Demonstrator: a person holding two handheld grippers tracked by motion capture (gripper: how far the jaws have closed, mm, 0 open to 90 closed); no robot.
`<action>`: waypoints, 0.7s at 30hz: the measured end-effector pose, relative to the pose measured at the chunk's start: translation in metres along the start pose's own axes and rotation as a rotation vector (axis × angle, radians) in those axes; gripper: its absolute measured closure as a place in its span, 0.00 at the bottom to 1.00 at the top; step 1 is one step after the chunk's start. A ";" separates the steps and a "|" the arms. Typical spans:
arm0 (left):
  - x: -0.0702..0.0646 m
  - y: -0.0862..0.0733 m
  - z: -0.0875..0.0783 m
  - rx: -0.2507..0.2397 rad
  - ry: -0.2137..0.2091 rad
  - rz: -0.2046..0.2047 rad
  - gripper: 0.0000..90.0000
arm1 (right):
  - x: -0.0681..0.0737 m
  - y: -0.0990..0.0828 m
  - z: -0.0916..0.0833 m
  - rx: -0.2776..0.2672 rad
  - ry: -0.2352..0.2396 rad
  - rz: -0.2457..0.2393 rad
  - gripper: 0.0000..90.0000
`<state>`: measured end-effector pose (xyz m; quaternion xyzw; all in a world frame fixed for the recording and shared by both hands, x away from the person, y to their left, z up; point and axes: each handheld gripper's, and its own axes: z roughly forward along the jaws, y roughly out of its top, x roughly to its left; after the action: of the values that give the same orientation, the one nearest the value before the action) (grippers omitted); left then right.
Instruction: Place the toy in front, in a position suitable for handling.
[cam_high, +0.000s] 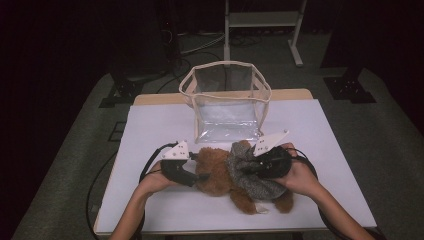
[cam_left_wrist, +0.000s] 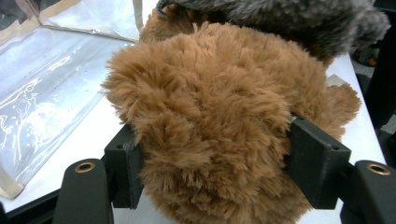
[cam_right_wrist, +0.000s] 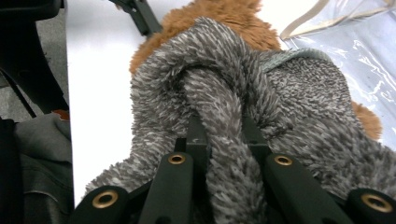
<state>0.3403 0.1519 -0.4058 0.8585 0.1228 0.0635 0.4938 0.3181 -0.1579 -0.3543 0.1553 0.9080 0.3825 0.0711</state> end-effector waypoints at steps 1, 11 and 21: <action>0.000 0.000 -0.001 -0.004 -0.007 -0.001 0.31 | -0.002 -0.001 -0.001 0.000 -0.001 0.007 0.86; 0.000 -0.004 0.001 0.005 -0.036 -0.018 0.22 | -0.025 -0.024 -0.016 -0.031 -0.031 0.104 0.86; -0.001 -0.002 0.004 0.020 -0.006 -0.008 0.28 | -0.022 -0.044 -0.037 -0.060 -0.060 0.150 0.86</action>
<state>0.3397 0.1495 -0.4098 0.8632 0.1253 0.0574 0.4858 0.3199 -0.2190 -0.3594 0.2320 0.8795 0.4089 0.0739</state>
